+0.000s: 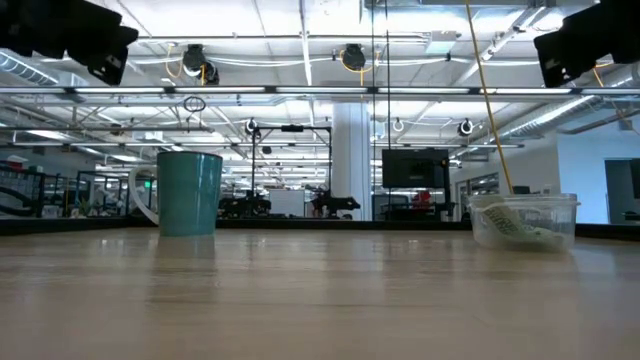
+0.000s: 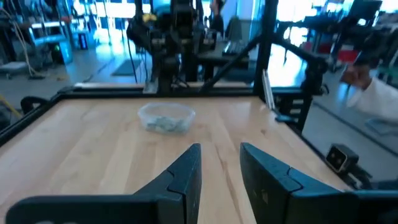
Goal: Pick and place Stevia / Truvia into bins
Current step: Return to Home Position
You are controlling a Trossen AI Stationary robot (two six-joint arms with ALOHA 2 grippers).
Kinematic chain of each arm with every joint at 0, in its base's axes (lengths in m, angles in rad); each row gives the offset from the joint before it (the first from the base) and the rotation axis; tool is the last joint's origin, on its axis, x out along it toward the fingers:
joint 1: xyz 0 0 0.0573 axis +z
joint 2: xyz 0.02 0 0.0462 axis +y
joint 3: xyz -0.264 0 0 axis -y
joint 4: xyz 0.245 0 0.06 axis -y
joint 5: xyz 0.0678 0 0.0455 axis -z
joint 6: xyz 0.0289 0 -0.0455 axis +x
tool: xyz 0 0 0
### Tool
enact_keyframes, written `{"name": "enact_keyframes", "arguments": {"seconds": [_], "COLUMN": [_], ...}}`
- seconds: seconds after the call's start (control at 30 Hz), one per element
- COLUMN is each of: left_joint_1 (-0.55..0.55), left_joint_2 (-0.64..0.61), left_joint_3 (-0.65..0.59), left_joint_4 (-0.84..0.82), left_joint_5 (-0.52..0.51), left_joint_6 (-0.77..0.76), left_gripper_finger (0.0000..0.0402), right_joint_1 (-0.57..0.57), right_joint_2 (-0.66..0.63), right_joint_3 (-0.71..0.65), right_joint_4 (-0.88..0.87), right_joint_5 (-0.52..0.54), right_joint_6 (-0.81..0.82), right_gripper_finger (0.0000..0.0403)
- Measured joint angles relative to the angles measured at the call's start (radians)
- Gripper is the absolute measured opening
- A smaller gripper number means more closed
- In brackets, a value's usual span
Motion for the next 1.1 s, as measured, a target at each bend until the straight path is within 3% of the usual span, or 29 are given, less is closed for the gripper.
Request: {"name": "enact_keyframes", "arguments": {"seconds": [0.4, 0.6, 0.9, 1.1], "left_joint_1": [0.149, 0.201, 0.266, 0.313], "left_joint_2": [-0.216, -0.248, -0.249, -0.246], "left_joint_3": [-0.066, -0.084, -0.248, -0.248], "left_joint_4": [-0.01, -0.038, 0.172, 0.17], "left_joint_5": [0.203, 0.224, 0.326, 0.383], "left_joint_6": [0.044, 0.014, 0.006, -0.002], "left_gripper_finger": [0.0118, 0.0118, 0.0118, 0.0118], "right_joint_1": [0.0, 0.0, 0.0, 0.0], "right_joint_2": [-0.324, -0.323, -0.321, -0.319], "right_joint_3": [-0.127, -0.125, -0.129, -0.231], "right_joint_4": [-0.018, -0.022, -0.013, 0.11], "right_joint_5": [-0.004, -0.051, -0.048, -0.049], "right_joint_6": [-0.037, -0.054, -0.027, -0.072], "right_gripper_finger": [0.0141, 0.0141, 0.0141, 0.0141]}}
